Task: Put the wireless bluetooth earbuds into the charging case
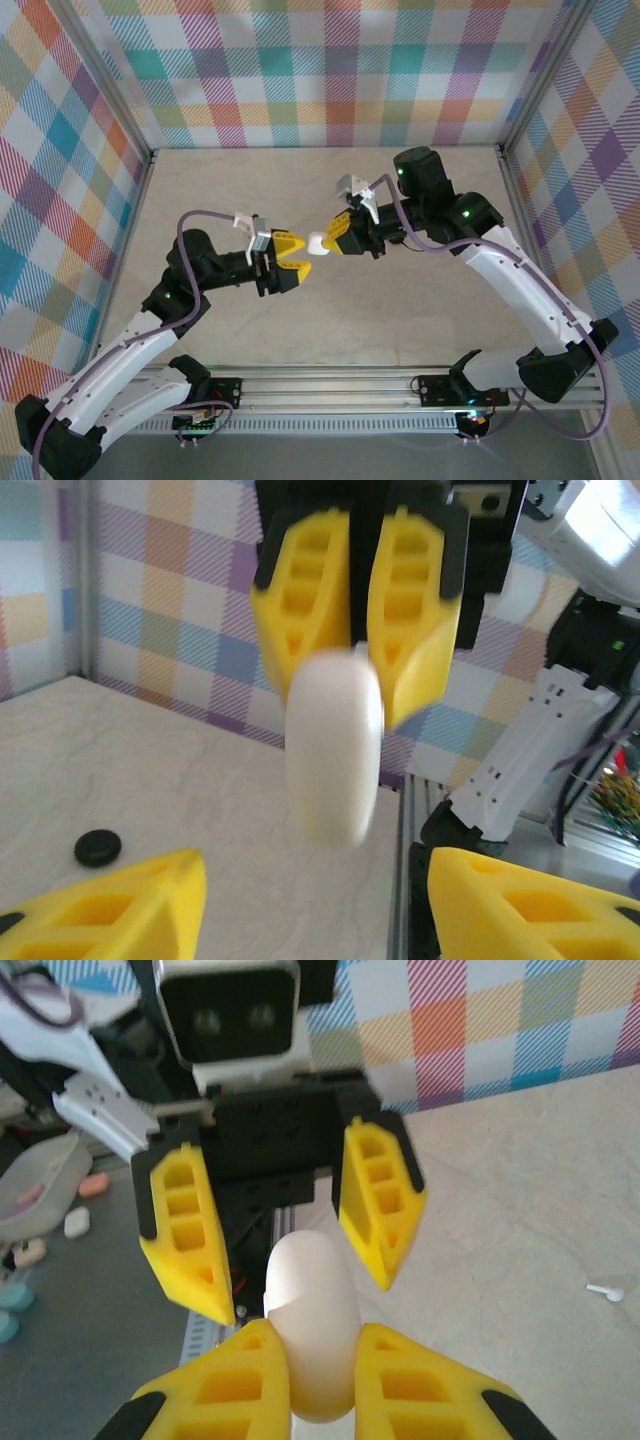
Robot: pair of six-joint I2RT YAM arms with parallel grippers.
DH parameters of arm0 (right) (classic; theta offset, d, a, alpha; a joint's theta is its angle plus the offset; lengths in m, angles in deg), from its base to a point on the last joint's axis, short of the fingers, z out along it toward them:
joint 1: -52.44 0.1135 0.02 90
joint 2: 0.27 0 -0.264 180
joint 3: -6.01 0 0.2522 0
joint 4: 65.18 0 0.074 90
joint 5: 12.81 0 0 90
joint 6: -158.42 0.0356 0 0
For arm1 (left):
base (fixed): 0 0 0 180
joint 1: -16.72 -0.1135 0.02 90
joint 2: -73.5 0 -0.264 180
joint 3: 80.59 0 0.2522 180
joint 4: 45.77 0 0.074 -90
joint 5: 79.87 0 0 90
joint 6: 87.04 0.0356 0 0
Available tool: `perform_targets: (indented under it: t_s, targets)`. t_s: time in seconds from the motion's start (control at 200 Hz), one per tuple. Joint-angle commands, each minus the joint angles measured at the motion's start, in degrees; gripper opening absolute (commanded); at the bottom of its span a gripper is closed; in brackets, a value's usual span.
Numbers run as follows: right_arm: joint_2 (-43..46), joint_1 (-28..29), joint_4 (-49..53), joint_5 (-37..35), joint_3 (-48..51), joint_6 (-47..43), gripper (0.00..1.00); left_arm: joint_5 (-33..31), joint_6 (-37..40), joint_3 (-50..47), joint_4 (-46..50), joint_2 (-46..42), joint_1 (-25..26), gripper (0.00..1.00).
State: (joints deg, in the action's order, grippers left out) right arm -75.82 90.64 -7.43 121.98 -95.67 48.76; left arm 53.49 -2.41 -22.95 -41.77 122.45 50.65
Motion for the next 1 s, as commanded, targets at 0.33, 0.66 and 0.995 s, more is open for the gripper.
perform_targets:
  t_s: [0.33,0.66,0.995]
  targets:
    - [1.60,1.84,3.34,-2.40,0.70,-7.86,0.11,8.50,0.55,4.70,-2.46,6.83,1.75,0.47]
    - [2.16,1.91,2.42,-1.65,0.81,-7.89,0.10,8.18,-0.44,3.65,-2.37,6.16,2.23,0.45]
    - [2.49,2.07,2.02,-1.39,0.63,-7.41,0.10,9.20,-0.76,4.59,-2.55,8.77,2.98,0.38]
